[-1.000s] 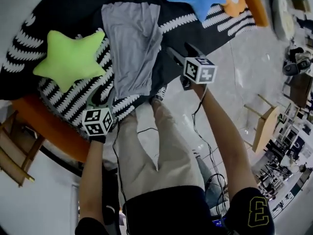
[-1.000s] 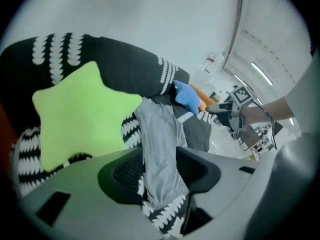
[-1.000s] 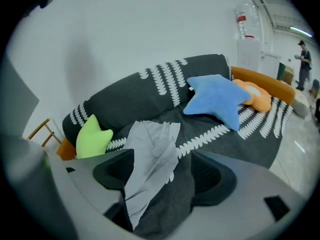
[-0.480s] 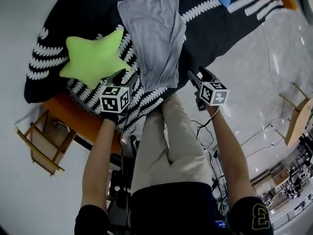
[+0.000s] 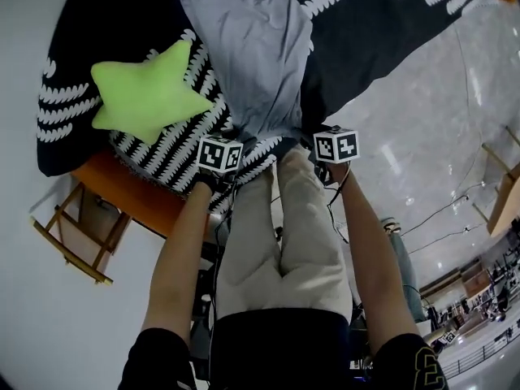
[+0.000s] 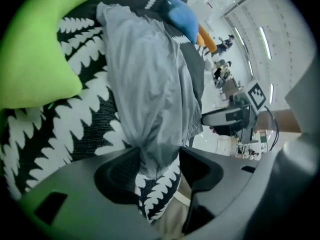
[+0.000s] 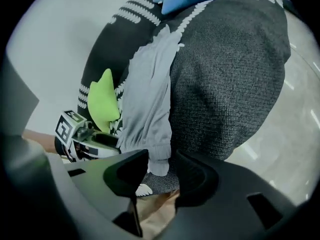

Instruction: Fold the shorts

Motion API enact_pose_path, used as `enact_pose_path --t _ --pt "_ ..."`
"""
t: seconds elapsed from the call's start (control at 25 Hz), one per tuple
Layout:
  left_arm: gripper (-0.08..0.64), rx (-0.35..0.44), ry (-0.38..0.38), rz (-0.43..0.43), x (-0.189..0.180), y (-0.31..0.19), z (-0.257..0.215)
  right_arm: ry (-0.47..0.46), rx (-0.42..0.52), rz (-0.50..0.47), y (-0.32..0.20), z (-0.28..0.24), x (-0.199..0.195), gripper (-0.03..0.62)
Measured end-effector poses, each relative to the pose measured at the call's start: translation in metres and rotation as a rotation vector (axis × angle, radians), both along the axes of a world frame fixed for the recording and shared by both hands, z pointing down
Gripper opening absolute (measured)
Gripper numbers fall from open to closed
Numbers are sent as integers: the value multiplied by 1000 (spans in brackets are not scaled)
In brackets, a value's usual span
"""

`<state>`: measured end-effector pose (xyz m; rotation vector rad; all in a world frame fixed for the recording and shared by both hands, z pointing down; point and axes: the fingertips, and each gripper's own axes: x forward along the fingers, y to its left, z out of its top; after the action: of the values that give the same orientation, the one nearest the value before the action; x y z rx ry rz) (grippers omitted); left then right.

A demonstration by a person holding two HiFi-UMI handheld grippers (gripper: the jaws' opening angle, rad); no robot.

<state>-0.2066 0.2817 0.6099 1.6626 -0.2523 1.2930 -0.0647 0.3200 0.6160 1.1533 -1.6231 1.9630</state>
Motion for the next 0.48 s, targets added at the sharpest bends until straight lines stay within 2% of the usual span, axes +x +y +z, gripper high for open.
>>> enact_pose_path --t 0.04,0.08,0.12,0.2,0.36,0.48 --pt "252 25 -1 36 3 3 4 -5 -5 -6 2 2 -2 170" --pt "178 60 2 63 4 1 6 -4 -7 -13 3 4 -4 101" --pt "109 96 4 75 4 -4 7 1 -5 -22 4 5 -6 71" --pt "54 133 5 65 6 -10 9 14 6 -28 6 6 -5 49" --pt "59 102 -14 72 2 10 5 17 -31 -8 29 0 -5 46" --pt "65 64 -36 76 -17 25 -5 41 -78 -49 47 -6 -18 46"
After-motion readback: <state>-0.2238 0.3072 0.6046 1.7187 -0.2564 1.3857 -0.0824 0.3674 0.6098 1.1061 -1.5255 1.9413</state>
